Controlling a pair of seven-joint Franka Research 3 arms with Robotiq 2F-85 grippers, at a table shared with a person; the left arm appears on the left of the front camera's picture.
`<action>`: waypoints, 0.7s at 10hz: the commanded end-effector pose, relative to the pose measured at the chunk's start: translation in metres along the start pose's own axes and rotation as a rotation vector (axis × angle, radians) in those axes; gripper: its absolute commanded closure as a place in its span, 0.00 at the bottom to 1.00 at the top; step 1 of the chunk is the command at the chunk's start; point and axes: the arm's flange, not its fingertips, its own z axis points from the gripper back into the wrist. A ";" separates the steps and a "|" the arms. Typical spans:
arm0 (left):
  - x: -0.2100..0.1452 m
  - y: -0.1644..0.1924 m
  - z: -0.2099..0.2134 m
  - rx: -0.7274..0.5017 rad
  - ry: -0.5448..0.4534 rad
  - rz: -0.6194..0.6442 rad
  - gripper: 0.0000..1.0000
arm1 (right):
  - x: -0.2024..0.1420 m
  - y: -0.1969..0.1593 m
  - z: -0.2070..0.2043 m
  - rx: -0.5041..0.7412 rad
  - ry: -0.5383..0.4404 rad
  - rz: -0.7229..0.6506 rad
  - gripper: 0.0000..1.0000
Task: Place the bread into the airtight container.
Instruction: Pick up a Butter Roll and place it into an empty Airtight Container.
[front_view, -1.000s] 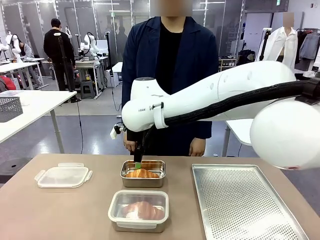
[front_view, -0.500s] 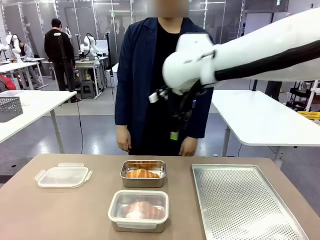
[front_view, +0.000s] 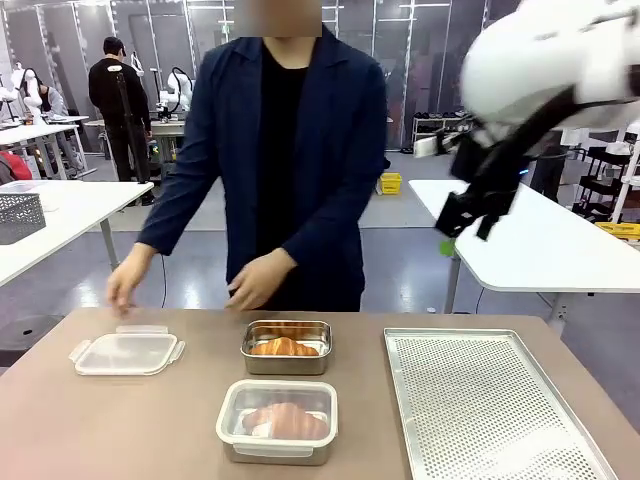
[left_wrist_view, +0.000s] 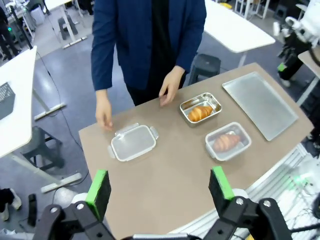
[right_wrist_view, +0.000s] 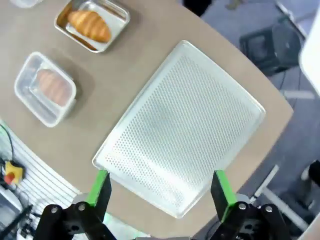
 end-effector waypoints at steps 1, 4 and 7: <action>0.001 -0.001 0.000 -0.003 0.001 -0.003 0.00 | -0.052 0.007 0.034 -0.071 -0.054 -0.137 0.00; 0.001 -0.001 0.000 -0.003 0.001 -0.003 0.00 | -0.127 0.017 0.125 -0.123 -0.278 -0.222 0.00; 0.001 -0.001 0.000 -0.003 0.001 -0.003 0.00 | -0.154 0.036 0.183 -0.163 -0.305 -0.204 0.00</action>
